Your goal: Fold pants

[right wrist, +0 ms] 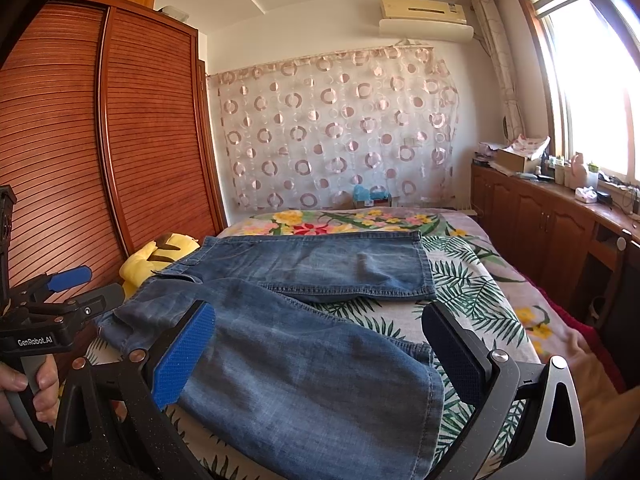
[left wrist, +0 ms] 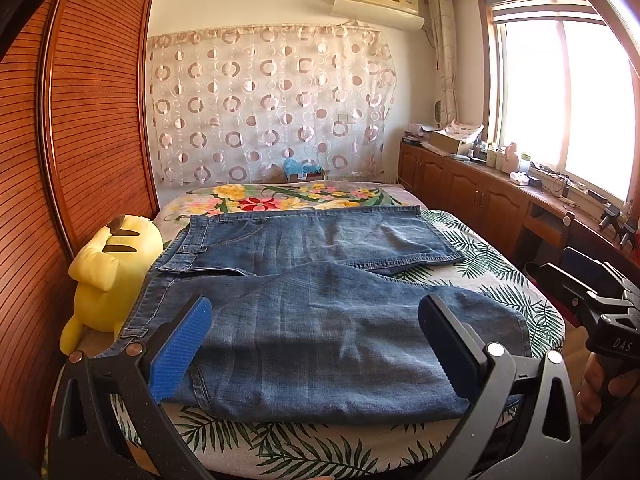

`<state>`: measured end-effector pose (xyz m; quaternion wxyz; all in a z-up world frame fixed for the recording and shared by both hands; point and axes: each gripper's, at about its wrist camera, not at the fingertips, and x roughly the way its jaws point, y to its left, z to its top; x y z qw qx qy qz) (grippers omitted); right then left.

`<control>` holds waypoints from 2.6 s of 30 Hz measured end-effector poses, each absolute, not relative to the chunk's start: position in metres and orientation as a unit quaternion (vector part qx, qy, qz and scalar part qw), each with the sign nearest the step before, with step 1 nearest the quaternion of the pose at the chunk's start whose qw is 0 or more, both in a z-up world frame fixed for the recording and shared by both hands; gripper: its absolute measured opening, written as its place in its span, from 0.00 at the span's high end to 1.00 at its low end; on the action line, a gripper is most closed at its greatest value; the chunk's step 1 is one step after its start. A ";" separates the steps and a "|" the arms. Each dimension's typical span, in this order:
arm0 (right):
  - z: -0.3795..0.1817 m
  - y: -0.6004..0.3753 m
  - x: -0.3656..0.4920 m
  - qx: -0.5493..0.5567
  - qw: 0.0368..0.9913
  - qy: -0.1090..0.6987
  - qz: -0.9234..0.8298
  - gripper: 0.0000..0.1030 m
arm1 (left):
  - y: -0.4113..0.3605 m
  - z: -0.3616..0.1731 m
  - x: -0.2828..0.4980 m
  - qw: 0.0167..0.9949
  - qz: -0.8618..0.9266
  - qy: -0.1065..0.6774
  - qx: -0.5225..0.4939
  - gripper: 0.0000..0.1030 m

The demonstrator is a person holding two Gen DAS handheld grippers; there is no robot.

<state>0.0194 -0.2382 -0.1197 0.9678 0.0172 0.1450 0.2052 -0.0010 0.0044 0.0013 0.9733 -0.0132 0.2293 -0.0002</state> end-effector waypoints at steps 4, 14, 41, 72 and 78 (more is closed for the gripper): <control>-0.120 -0.239 0.020 0.020 0.968 0.145 0.203 0.00 | 0.005 0.002 -0.001 0.973 0.000 0.229 -0.014 0.00; -0.120 -0.238 0.020 0.020 0.968 0.146 0.204 0.00 | 0.006 0.007 -0.007 0.973 0.003 0.231 -0.014 0.00; -0.120 -0.238 0.020 0.020 0.968 0.144 0.204 0.00 | 0.005 0.005 -0.006 0.973 0.002 0.231 -0.015 0.00; -0.129 -0.231 0.051 -0.011 0.959 0.207 0.194 0.00 | 0.056 -0.042 0.013 0.954 0.053 0.293 -0.035 0.00; -0.133 -0.223 0.062 -0.030 0.951 0.242 0.191 0.00 | 0.072 -0.055 0.017 0.948 0.065 0.308 -0.045 0.00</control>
